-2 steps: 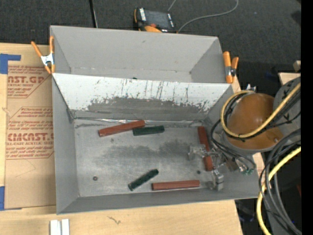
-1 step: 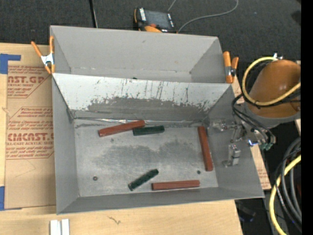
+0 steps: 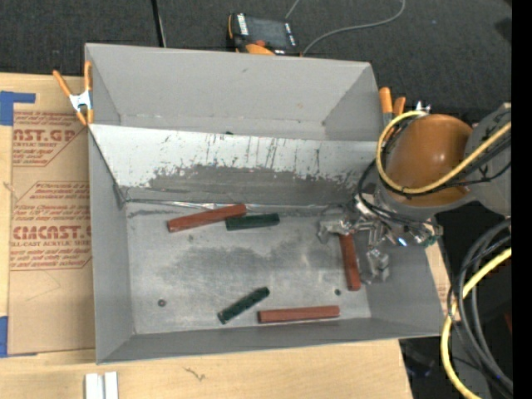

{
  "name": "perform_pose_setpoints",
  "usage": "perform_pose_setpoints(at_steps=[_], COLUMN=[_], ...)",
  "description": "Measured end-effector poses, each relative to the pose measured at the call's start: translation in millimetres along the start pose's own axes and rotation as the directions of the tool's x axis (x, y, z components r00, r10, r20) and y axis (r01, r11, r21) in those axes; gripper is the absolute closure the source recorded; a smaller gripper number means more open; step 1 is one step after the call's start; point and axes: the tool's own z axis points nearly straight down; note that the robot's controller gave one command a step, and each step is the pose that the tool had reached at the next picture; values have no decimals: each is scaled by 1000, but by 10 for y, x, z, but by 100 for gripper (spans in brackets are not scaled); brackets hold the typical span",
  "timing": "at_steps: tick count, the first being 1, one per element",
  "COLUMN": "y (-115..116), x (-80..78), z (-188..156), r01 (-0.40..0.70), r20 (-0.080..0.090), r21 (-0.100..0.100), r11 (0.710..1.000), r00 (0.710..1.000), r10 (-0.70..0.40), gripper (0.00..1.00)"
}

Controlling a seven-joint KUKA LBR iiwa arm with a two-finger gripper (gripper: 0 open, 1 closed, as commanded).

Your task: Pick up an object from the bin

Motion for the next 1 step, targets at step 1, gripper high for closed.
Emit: perform_pose_setpoints(at_steps=[1], y=[-10], x=[4], z=[-13], r01=[1], r20=[0], r21=[1], r11=[1000], r00=[1000], r10=[-1], gripper=[100])
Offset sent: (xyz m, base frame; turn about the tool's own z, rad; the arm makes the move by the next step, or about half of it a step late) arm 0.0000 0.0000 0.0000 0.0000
